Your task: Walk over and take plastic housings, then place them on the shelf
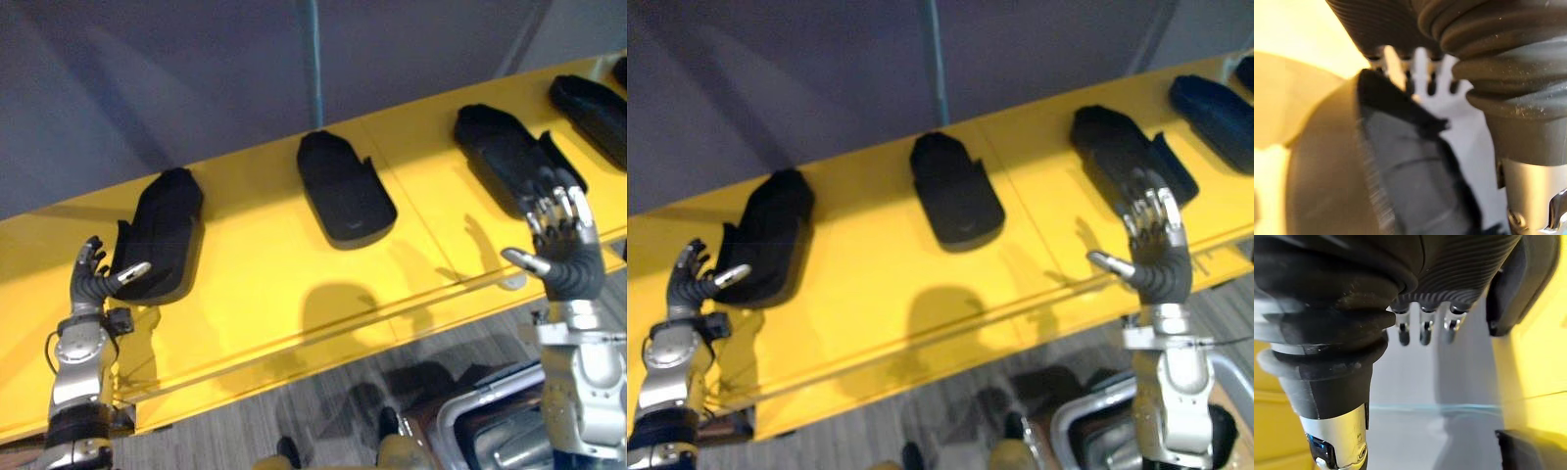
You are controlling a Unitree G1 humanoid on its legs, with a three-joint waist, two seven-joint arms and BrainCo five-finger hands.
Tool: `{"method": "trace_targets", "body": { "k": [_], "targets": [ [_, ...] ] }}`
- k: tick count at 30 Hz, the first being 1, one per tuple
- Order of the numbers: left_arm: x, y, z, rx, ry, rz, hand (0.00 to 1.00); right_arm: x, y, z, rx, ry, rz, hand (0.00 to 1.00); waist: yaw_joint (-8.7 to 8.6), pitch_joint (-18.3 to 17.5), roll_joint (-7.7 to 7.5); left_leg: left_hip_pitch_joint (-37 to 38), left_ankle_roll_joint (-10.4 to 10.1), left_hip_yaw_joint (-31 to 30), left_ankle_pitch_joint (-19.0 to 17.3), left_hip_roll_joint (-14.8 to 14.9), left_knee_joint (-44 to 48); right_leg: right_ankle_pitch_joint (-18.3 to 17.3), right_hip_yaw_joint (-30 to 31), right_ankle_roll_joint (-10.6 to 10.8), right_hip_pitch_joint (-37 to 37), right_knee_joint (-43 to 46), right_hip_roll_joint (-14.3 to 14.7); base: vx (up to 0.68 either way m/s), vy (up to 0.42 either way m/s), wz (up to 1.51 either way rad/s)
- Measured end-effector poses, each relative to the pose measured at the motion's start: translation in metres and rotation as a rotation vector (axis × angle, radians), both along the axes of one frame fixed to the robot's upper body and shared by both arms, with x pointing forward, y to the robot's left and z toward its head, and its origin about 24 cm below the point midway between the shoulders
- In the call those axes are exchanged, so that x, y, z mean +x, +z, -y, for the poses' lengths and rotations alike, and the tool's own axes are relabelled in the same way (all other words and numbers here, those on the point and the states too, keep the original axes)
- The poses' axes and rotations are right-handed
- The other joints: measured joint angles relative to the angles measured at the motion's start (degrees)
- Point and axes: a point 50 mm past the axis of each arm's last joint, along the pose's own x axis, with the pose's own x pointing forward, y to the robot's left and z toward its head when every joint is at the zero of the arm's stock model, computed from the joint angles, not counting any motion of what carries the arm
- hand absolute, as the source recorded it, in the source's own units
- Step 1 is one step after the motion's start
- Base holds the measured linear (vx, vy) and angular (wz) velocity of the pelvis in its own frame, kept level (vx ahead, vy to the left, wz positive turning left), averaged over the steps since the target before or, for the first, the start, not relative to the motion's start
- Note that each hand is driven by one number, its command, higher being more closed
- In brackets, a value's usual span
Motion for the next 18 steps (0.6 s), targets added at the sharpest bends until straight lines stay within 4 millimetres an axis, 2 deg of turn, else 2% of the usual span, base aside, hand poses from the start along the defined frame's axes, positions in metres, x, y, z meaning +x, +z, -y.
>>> {"method": "trace_targets", "body": {
  "k": [6,10,18],
  "targets": [
    [0.004,-0.001,0.007,-0.030,-0.046,0.006,0.00,0.000,0.001,0.000,0.001,0.001,0.004,0.00,-0.01,0.0,0.01,0.0,0.0,0.1,0.0,0.0,0.0,0.0,0.1,0.0,0.0,0.0,0.0,0.00,0.000,0.00],
    [0.007,0.008,0.013,-0.044,-0.089,0.056,0.00,0.000,0.001,-0.001,-0.001,0.003,0.007,0.00,-0.01,0.0,0.01,0.0,0.0,0.1,0.0,0.0,0.0,0.0,0.1,0.0,0.0,0.0,0.0,0.00,0.000,0.00],
    [0.009,0.013,0.018,-0.107,-0.141,0.101,0.00,-0.002,-0.002,-0.001,0.004,-0.002,-0.006,0.00,-0.06,0.0,0.02,0.1,0.0,0.1,0.0,0.0,0.0,0.0,0.1,0.0,0.0,0.0,-0.1,0.00,0.000,0.00]
  ]
}}
